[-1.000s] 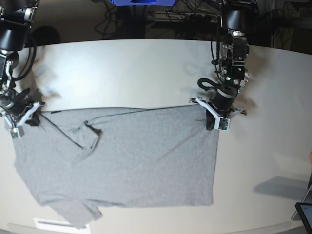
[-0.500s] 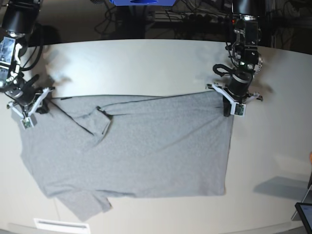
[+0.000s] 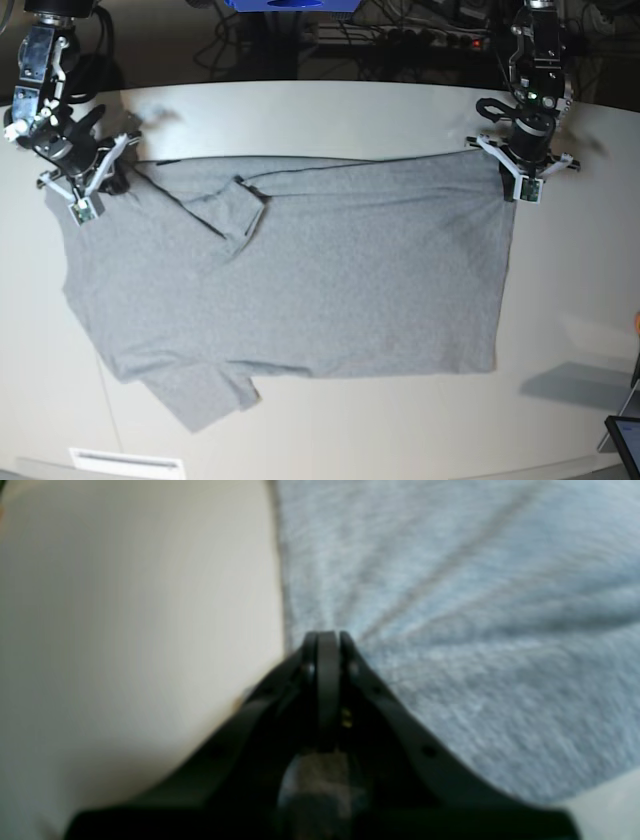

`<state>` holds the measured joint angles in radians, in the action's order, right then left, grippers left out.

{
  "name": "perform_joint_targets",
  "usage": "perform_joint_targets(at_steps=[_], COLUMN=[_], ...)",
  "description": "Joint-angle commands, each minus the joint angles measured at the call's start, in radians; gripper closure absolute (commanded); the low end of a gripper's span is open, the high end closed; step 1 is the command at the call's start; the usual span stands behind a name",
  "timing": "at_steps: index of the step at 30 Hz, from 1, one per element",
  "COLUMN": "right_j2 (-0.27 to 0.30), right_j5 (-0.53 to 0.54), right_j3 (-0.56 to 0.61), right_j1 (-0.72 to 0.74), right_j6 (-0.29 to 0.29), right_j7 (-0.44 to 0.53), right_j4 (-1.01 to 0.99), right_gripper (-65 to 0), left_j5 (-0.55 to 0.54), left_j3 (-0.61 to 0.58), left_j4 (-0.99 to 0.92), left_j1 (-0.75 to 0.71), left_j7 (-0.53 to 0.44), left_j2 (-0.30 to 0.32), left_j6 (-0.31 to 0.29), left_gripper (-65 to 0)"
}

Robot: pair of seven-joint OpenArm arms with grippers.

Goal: Fold the T-shirt properly
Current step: 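Drag the folded edge with both grippers to straighten the shirt, then regrasp the shirt edge with the right gripper beside the collar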

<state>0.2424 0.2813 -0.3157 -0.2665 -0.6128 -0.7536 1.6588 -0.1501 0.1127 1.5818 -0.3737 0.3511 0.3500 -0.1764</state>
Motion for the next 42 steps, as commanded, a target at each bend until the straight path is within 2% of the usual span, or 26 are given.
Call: perform_joint_targets(at_steps=[1,9,13,16,19,21,25,29,33,42], right_j2=[0.01,0.007,0.007,0.008,0.008,0.005,-0.041,-0.051,-0.051,-0.082], right_j5=[-0.026,-0.026,-0.026,-0.026,-0.026,-0.023,-0.02,-0.02,-0.02,-0.021], right_j3=[-0.003,-0.006,-0.053,-0.087,-0.095,-0.092,-0.084,-0.079,-0.047,0.03], right_j1=[0.002,0.023,0.04,0.039,0.025,0.003,-0.049,-0.067,-0.072,-0.072], right_j6=[0.0,0.0,0.0,0.0,-0.002,-0.006,-0.009,-0.015,-0.055,-0.054], right_j7=[-0.034,-0.033,-0.036,-0.04,-0.139,-0.182,-0.182,-0.182,-0.182,-0.183], right_j4=[0.011,0.122,0.208,0.261,0.312,0.327,0.332,0.338,0.343,0.343], right_gripper=[0.0,0.0,-0.9,-8.1,-17.0,-20.6,-27.6,-36.7,-36.6,-36.4], left_j5=[0.017,0.016,0.016,0.016,0.014,-0.009,-0.111,-0.121,-0.121,-0.121], left_j3=[0.012,0.008,0.015,0.017,0.017,0.015,0.045,0.057,0.057,0.063], left_j4=[0.006,0.056,0.056,0.059,0.111,0.148,0.216,0.22,0.219,0.182], left_j1=[0.0,0.035,0.071,0.075,0.063,0.038,0.018,0.012,0.014,0.017], left_j7=[0.024,0.032,0.035,0.035,0.036,0.052,0.121,0.122,0.121,0.121], left_j2=[0.016,0.01,-0.009,-0.01,-0.012,-0.022,-0.027,-0.03,-0.03,-0.03], left_j6=[0.016,0.016,0.016,0.016,0.016,0.016,0.016,0.016,0.016,0.016], left_gripper=[0.0,-0.2,-1.8,-6.4,-7.2,-7.2,-7.2,-7.2,-7.2,-7.2])
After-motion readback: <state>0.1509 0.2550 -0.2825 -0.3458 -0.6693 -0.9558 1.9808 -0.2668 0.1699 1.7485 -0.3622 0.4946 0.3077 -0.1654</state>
